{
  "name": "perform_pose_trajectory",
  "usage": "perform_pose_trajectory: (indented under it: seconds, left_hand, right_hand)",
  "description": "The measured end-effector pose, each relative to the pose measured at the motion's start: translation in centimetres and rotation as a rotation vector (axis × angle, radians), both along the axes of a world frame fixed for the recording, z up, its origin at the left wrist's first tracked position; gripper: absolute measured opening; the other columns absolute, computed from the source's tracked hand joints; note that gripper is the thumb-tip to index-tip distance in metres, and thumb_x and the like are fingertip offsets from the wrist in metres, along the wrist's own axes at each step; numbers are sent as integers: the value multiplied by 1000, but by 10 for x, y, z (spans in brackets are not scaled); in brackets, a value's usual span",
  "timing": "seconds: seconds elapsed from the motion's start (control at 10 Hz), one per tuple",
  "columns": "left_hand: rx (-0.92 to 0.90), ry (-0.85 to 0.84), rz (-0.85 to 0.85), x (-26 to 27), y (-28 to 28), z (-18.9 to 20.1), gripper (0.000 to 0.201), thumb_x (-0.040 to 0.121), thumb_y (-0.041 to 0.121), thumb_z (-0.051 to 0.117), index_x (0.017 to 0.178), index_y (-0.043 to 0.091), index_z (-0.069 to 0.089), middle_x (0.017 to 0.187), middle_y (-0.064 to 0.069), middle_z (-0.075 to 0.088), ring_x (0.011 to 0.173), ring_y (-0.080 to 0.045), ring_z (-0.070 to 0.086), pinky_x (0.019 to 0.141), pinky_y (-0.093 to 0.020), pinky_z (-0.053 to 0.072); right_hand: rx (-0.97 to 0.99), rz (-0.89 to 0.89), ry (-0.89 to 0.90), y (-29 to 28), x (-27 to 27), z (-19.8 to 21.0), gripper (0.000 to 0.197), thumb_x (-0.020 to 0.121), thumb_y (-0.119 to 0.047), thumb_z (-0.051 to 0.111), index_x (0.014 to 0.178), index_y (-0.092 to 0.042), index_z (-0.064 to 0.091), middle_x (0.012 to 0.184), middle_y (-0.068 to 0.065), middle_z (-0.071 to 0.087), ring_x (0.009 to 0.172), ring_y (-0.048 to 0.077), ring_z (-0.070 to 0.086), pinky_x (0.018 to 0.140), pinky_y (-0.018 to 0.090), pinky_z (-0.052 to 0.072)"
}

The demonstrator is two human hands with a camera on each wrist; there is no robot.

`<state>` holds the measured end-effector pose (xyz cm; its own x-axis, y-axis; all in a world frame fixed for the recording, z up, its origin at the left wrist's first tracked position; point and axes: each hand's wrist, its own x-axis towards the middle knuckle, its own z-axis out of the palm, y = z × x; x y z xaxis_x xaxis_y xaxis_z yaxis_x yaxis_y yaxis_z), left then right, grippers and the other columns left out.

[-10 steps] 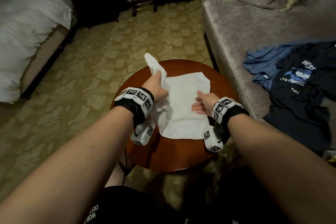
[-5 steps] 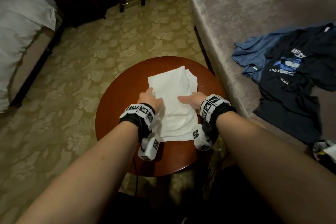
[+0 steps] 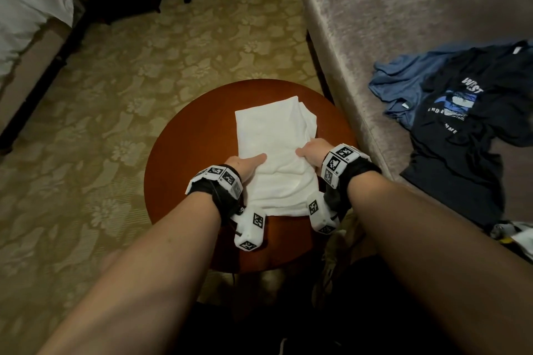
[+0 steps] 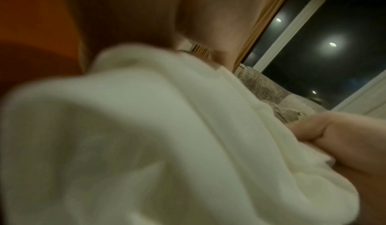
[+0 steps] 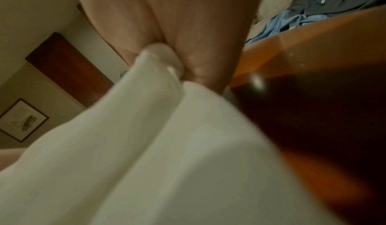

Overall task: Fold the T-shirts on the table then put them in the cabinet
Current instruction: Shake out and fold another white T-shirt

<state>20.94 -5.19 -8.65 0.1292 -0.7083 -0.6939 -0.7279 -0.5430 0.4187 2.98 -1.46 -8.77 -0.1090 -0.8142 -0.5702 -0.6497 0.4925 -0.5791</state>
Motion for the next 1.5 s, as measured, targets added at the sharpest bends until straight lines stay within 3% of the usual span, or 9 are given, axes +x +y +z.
perform_pose_trajectory:
  seconds: [0.4, 0.6, 0.7, 0.8, 0.9, 1.0, 1.1, 1.4, 1.5]
  left_hand:
    - [-46, 50, -49, 2, -5, -4, 81, 87, 52, 59, 146, 5, 30, 147, -15, 40, 129, -34, 45, 102, -44, 41]
    - [-32, 58, -47, 8, -7, -8, 82, 87, 49, 61, 147, 6, 25, 136, -19, 51, 111, -34, 58, 75, -40, 51]
    - [-60, 46, -127, 15, -11, 0, 67, 89, 32, 64, 142, 4, 35, 139, -16, 50, 116, -38, 56, 80, -42, 52]
    - [-136, 22, -290, 23, -24, 4, 28, 91, 7, 58, 119, 8, 56, 113, -12, 64, 94, -29, 63, 74, -26, 54]
    - [-391, -133, -285, 35, -39, 12, 46, 87, 3, 53, 127, 25, 54, 131, -10, 47, 116, -29, 48, 97, -39, 47]
    - [-537, -246, -136, 51, -49, 16, 37, 89, 15, 55, 125, 23, 55, 132, -9, 45, 120, -30, 44, 101, -44, 42]
    - [-432, -264, -103, 65, -48, 18, 25, 93, 27, 54, 105, 9, 65, 110, -12, 65, 87, -30, 58, 77, -33, 49]
    - [-126, 10, 43, 54, -40, 19, 31, 80, 30, 75, 82, 3, 62, 75, -10, 66, 78, -27, 66, 78, -35, 55]
    - [-73, 126, 132, 47, -35, 29, 24, 91, 22, 62, 108, 6, 66, 84, -7, 69, 77, -25, 66, 56, -29, 48]
  right_hand:
    - [24, 57, 71, -3, 3, 0, 32, 99, -7, 42, 127, 5, 52, 136, 26, 48, 127, 35, 45, 102, 33, 36]
    - [28, -53, -32, 2, 10, -5, 26, 93, -6, 52, 70, -18, 46, 105, 15, 51, 97, 23, 48, 98, 35, 43]
    - [127, -285, -333, 8, 17, -9, 18, 84, -23, 69, 95, -12, 60, 105, 8, 61, 94, 23, 57, 86, 37, 52]
    - [328, -66, -347, 16, 26, 3, 42, 85, -52, 61, 87, -10, 64, 69, 3, 63, 59, 15, 53, 56, 24, 46]
    - [200, 3, -170, 0, 31, 18, 52, 85, -58, 58, 59, -13, 54, 49, 1, 49, 41, 14, 41, 46, 23, 34]
    - [-202, -164, 31, -32, 32, 26, 34, 88, -43, 61, 68, -18, 51, 78, 5, 56, 70, 19, 52, 64, 25, 41]
    - [-372, -123, 272, -54, 39, 22, 13, 90, -27, 58, 94, -15, 60, 110, 6, 56, 99, 24, 54, 80, 28, 43]
    - [93, 365, 654, -63, 43, -30, 68, 86, -52, 55, 139, -15, 32, 151, 12, 20, 129, 40, 39, 101, 53, 39]
    - [111, 349, 685, -57, 41, -38, 76, 86, -57, 51, 145, -17, 25, 155, 13, 13, 134, 40, 33, 105, 54, 34]
